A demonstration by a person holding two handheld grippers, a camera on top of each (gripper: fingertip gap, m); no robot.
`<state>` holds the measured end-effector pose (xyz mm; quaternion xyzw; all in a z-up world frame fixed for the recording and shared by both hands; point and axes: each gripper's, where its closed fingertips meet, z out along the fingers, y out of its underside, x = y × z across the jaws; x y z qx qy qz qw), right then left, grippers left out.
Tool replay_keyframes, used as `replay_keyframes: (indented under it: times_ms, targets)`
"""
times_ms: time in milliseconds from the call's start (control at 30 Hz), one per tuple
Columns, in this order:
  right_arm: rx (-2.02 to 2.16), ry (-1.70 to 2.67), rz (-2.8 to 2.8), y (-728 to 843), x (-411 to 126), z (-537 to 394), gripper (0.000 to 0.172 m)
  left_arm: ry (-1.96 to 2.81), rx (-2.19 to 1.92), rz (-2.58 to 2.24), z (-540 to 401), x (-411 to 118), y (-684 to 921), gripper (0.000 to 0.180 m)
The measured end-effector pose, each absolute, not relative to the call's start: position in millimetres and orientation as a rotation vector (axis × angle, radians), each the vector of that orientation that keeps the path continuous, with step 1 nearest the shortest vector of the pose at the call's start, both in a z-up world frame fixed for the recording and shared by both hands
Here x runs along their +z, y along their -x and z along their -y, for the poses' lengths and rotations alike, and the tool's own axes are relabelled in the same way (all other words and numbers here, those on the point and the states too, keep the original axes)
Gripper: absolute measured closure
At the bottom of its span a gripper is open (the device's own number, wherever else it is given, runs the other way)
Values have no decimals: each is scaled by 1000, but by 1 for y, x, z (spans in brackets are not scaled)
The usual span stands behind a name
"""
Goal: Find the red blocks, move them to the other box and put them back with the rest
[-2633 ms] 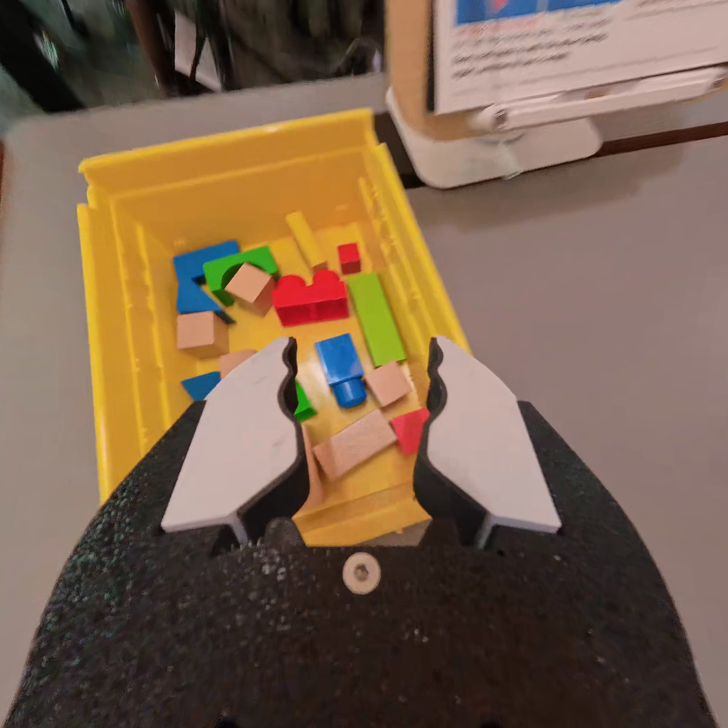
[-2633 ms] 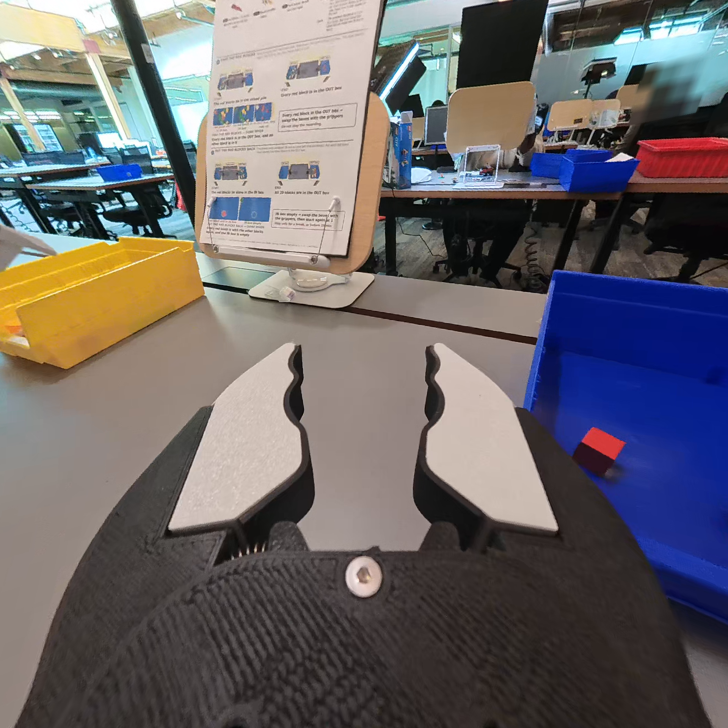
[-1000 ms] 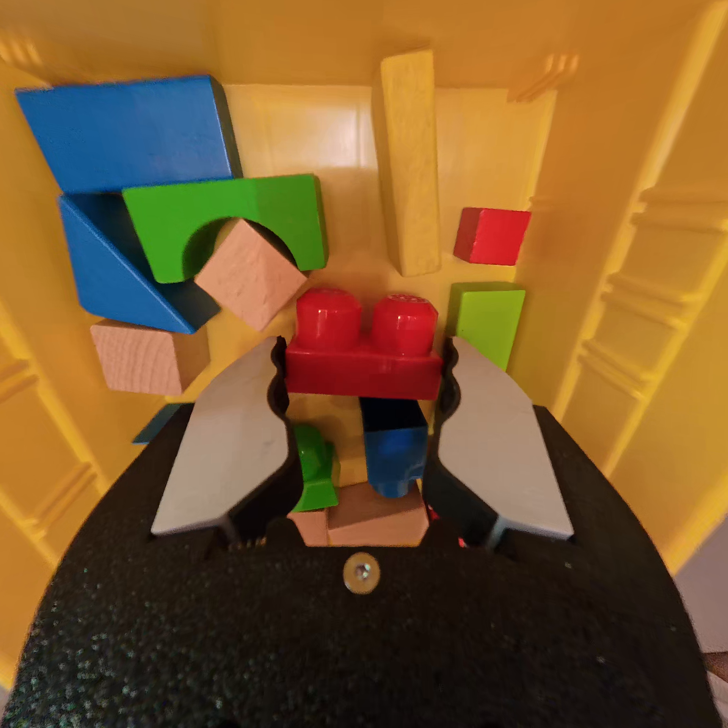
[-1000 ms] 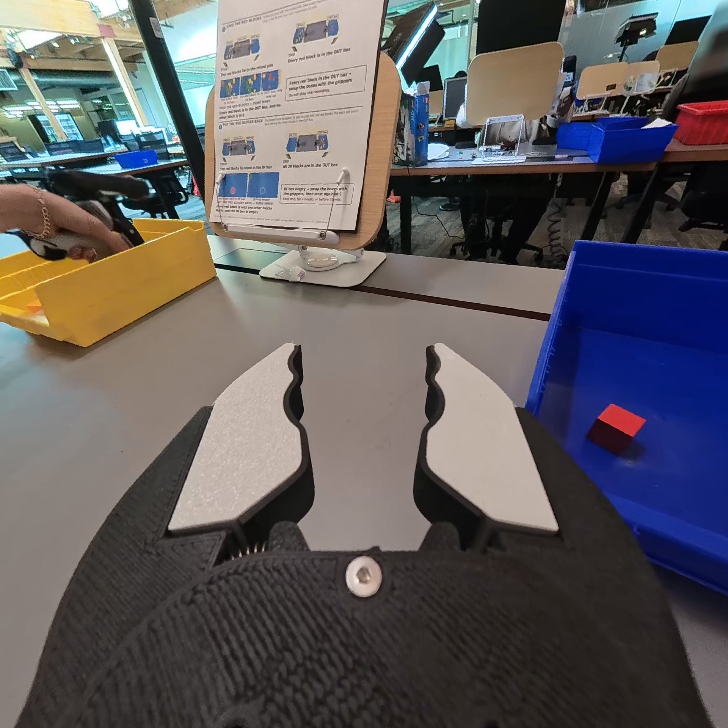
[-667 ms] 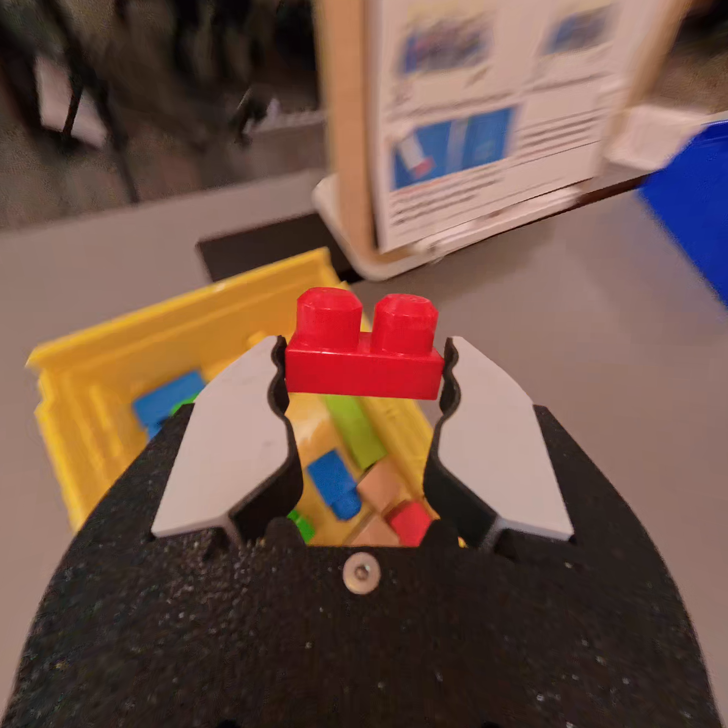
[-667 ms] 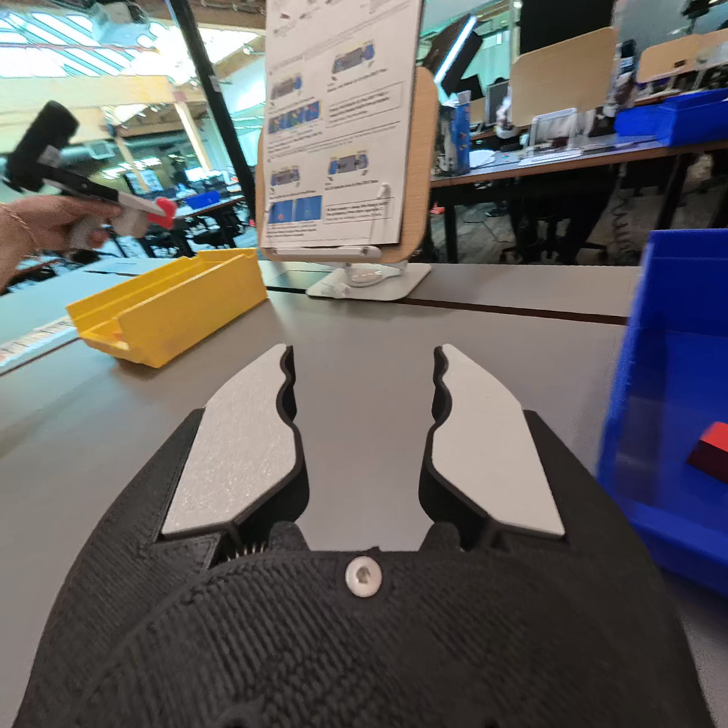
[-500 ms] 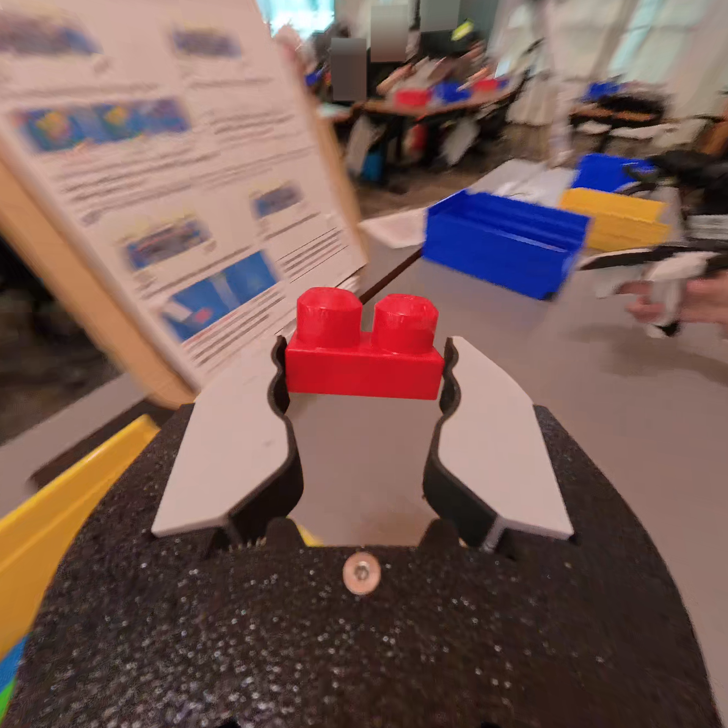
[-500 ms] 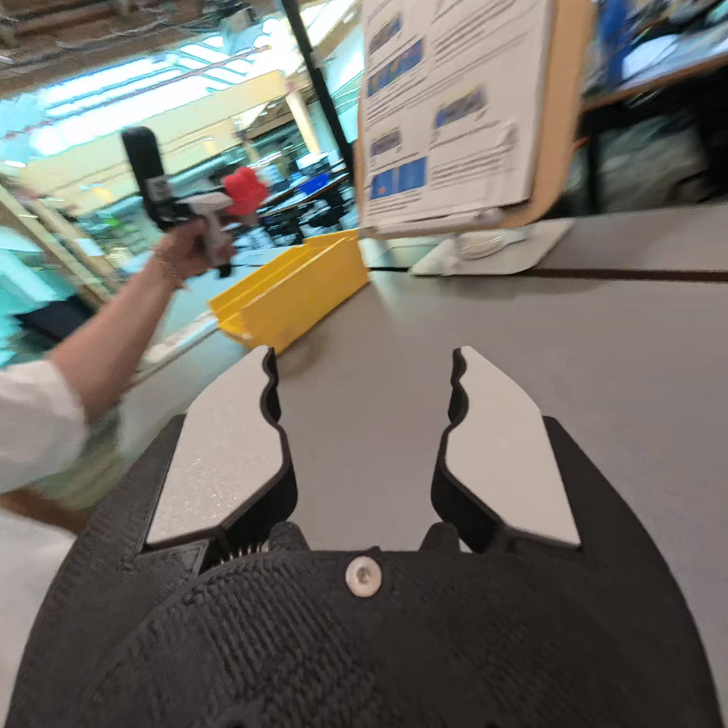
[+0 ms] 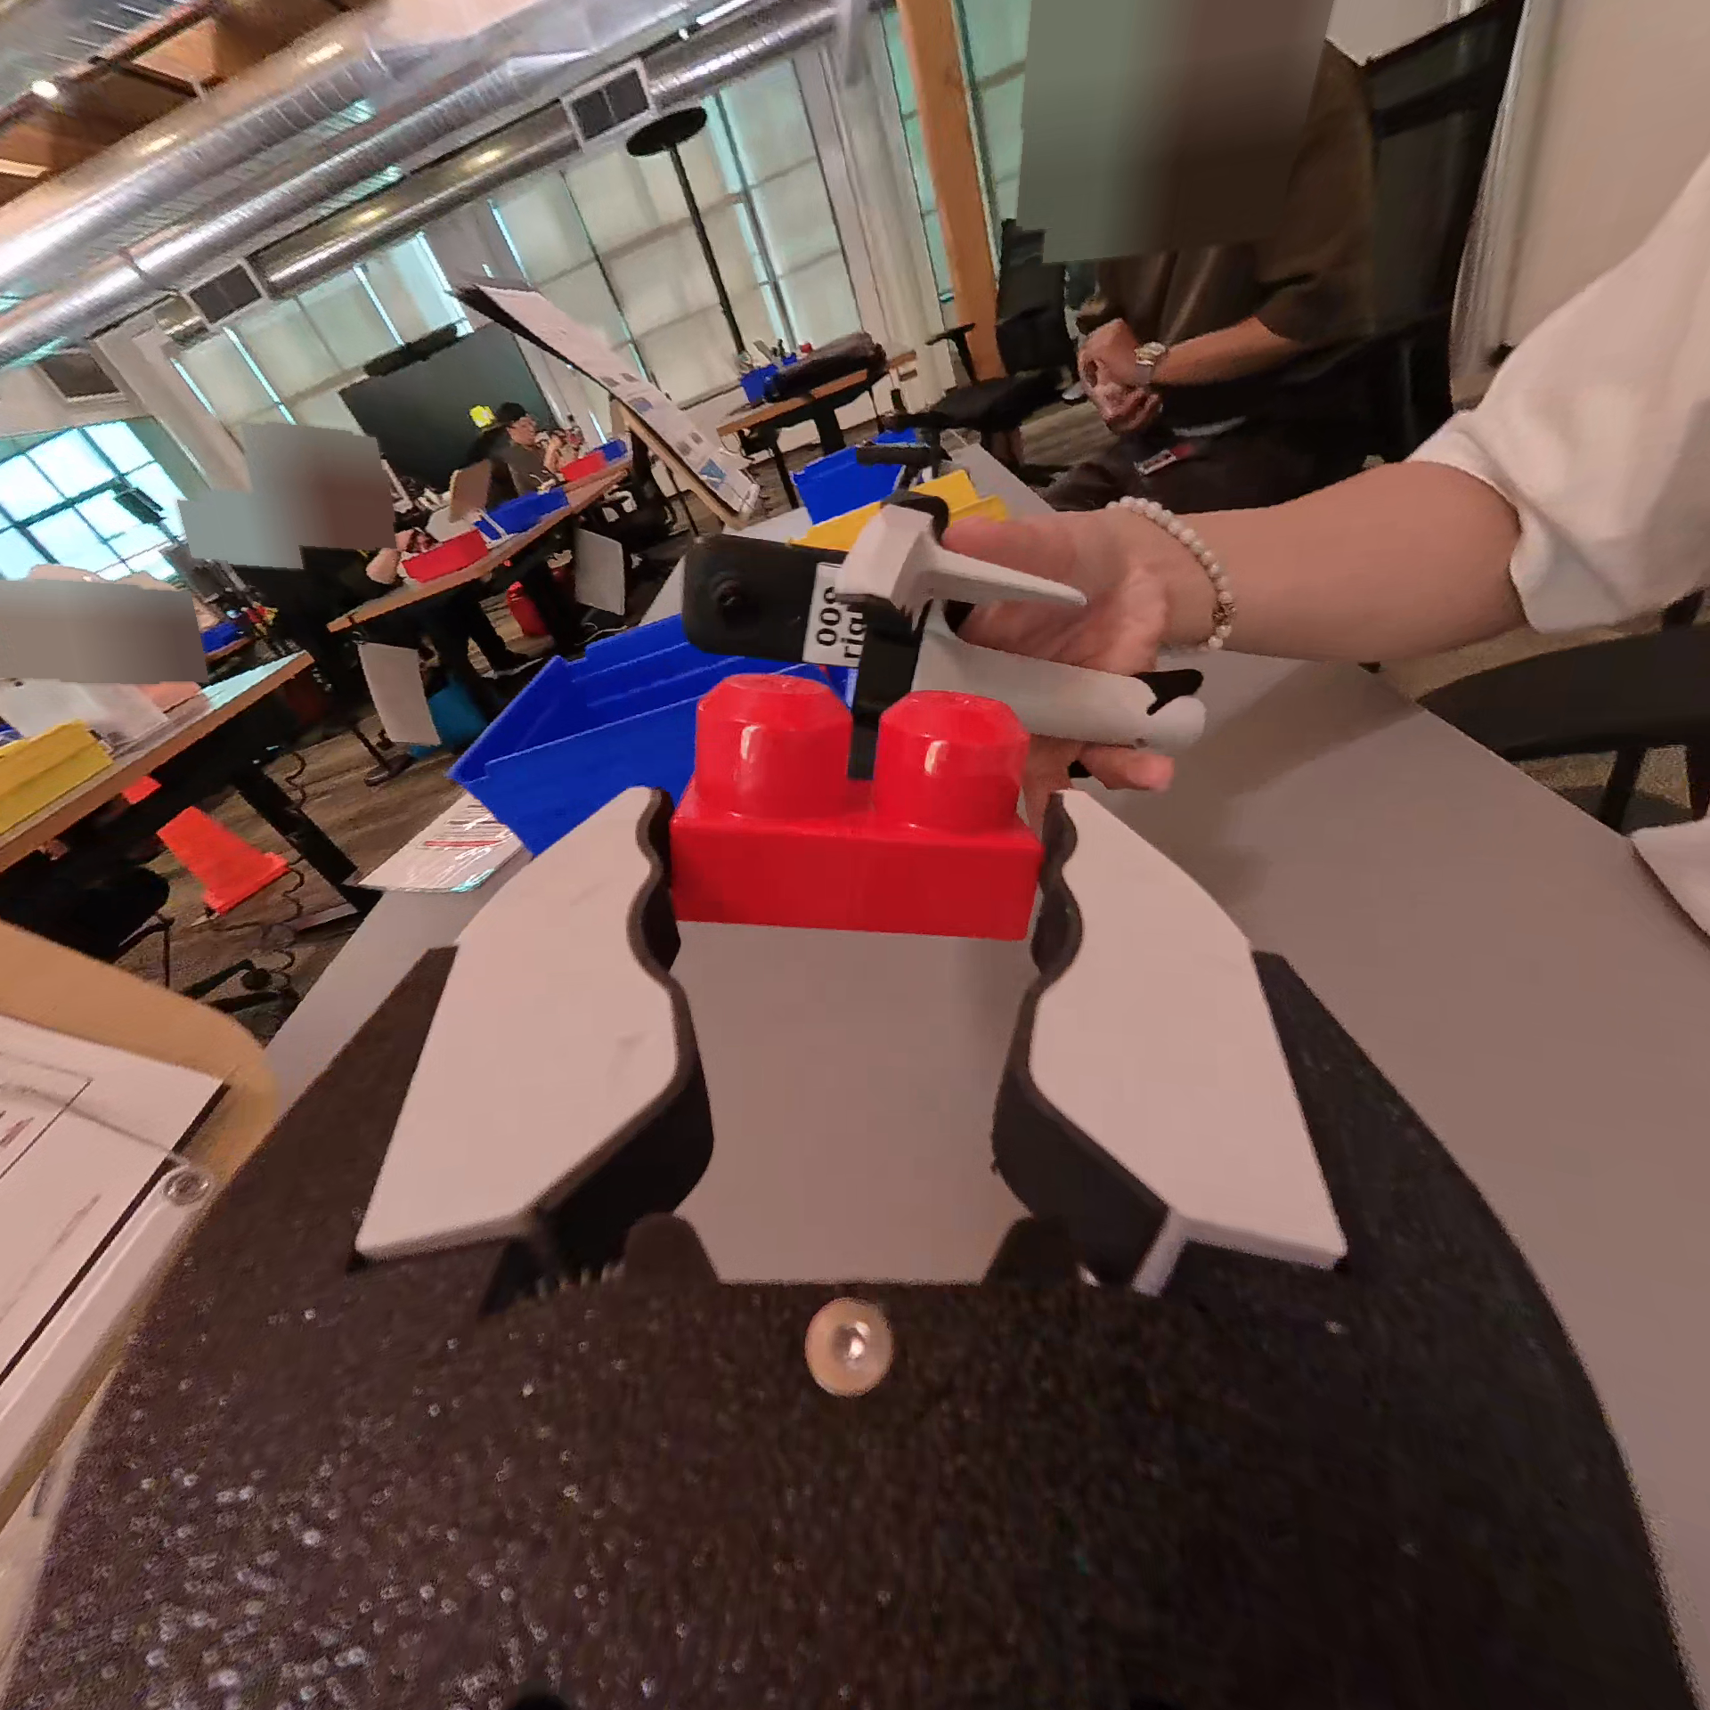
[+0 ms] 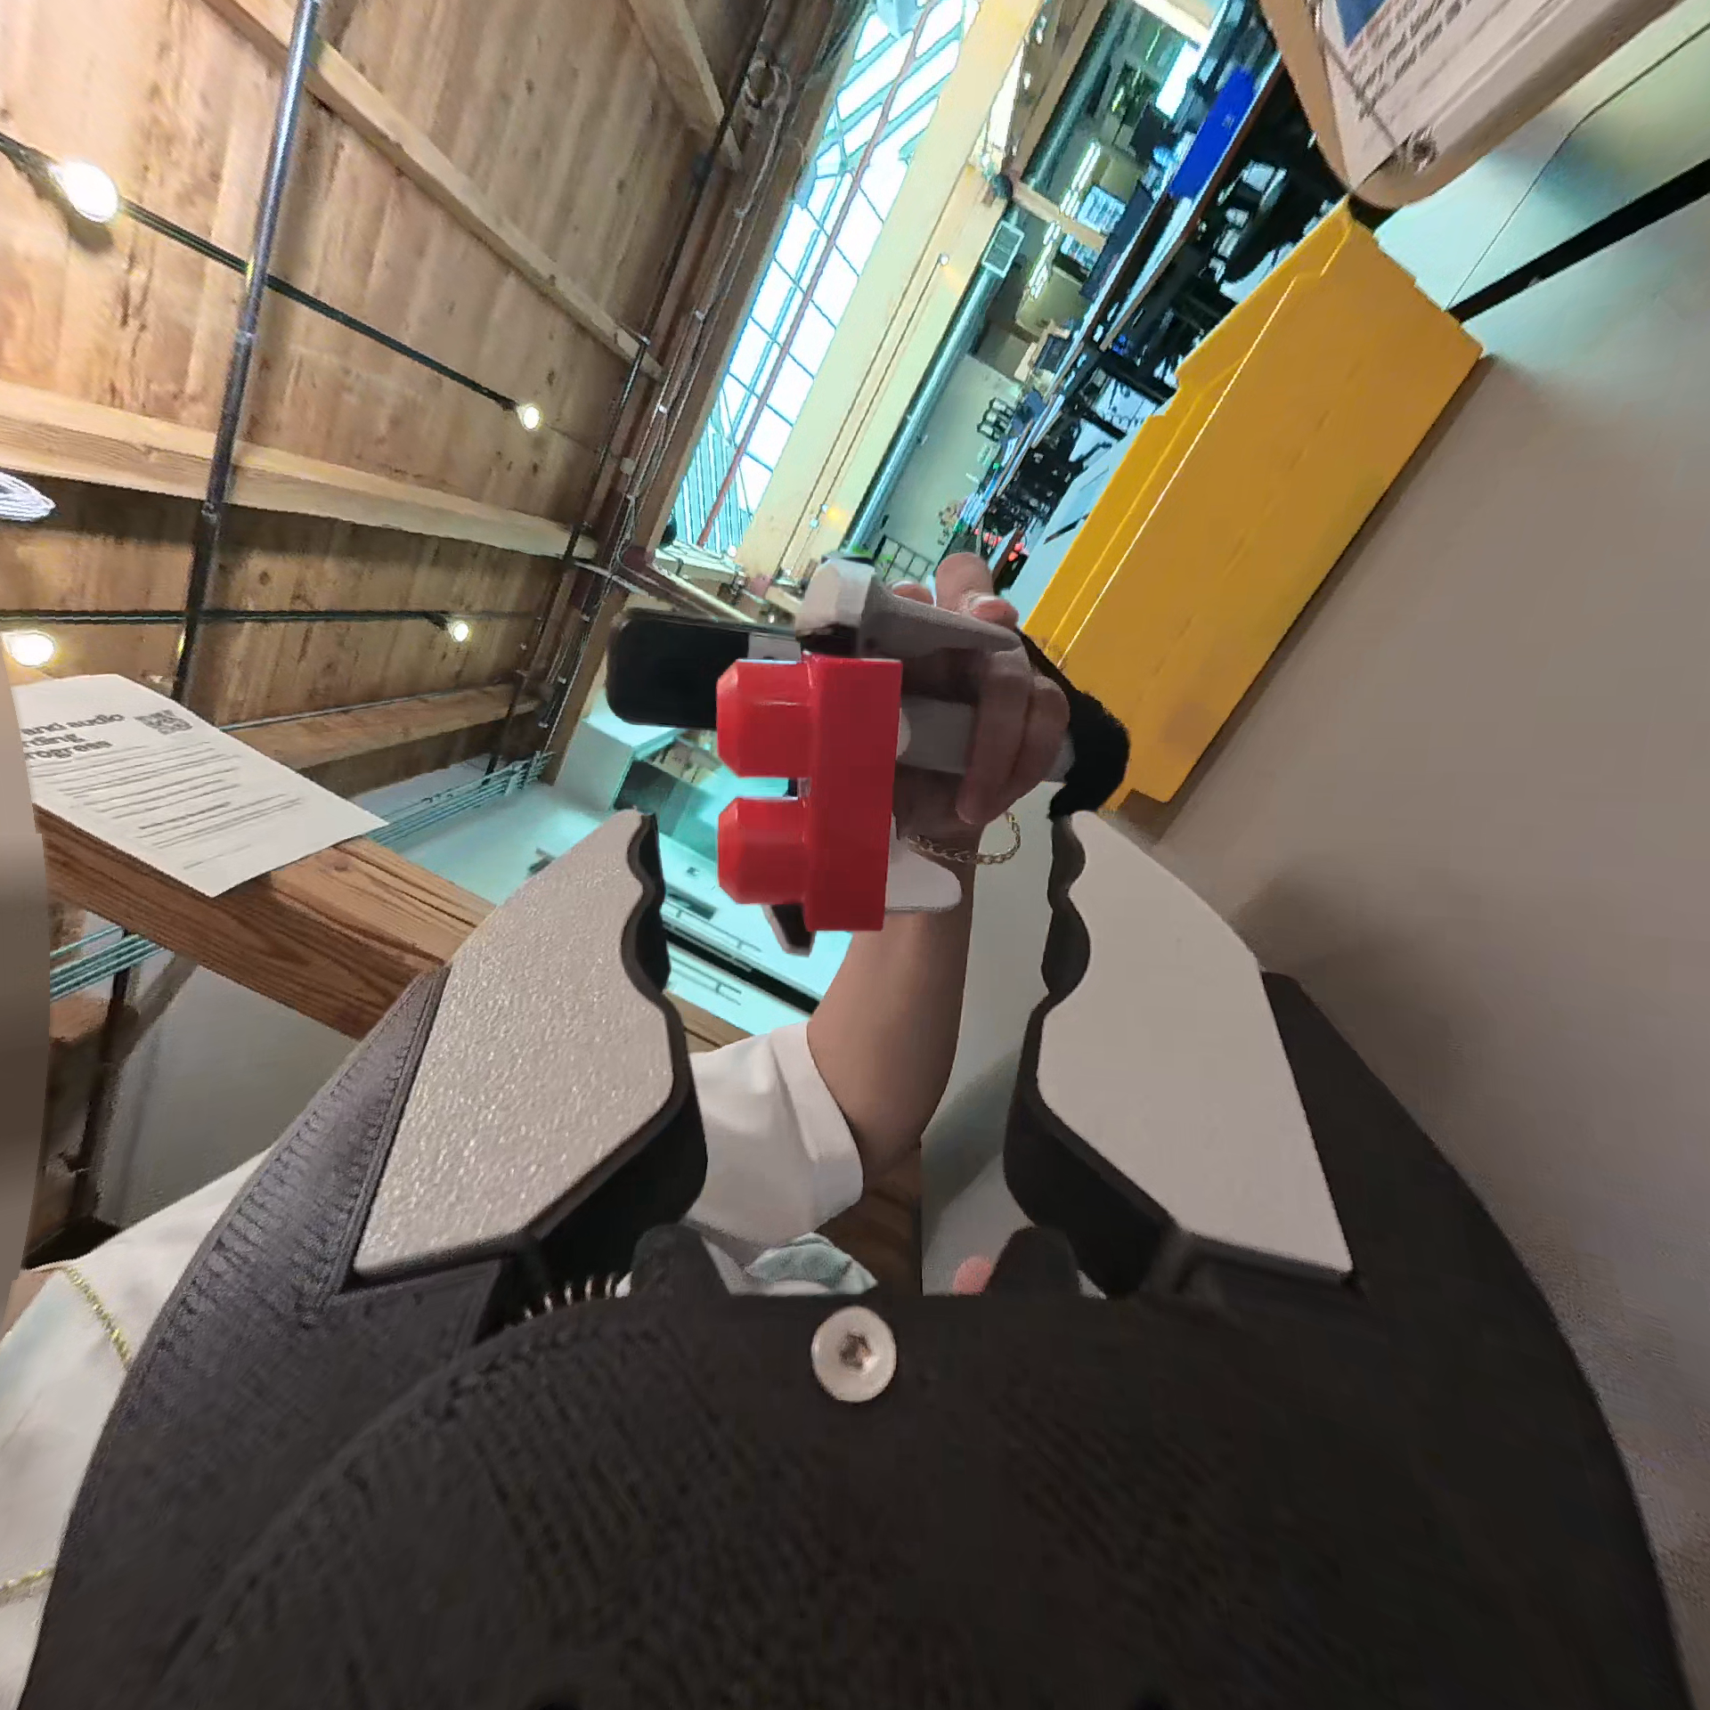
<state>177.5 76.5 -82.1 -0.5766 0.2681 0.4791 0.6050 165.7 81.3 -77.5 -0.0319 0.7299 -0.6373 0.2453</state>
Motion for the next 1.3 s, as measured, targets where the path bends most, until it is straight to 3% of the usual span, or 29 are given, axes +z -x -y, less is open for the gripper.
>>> replay_keyframes:
  times_ms: [200, 300, 600, 700, 833, 967, 1100, 1300]
  targets:
    - [1185, 1383, -551, -160, -84, -87, 100, 32, -1651, -2052, -66, -94, -168, 105]
    - [1197, 1418, -533, -156, -89, -89, 123, 10, -1605, -2069, -61, -100, -168, 105]
    - [1087, 1482, -553, -168, -94, -87, 125, 168, -1513, -2033, -60, -107, -181, 105]
    - [988, 1490, -561, -188, -84, -71, 125, 269, -1551, -1900, -68, -89, -185, 94]
    - [720, 1475, -658, -250, -64, -16, 126, 403, -1576, -1773, -86, -78, -181, 95]
    - [291, 1513, -879, -339, -61, 76, 125, 526, -1479, -1764, -97, -99, -178, 98]
    - [-268, 1736, -1222, -426, -100, 190, 125, 558, -1345, -1845, -92, -128, -173, 102]
    - [-548, 2041, -1449, -490, -143, 257, 125, 584, -1287, -1939, -79, -157, -176, 106]
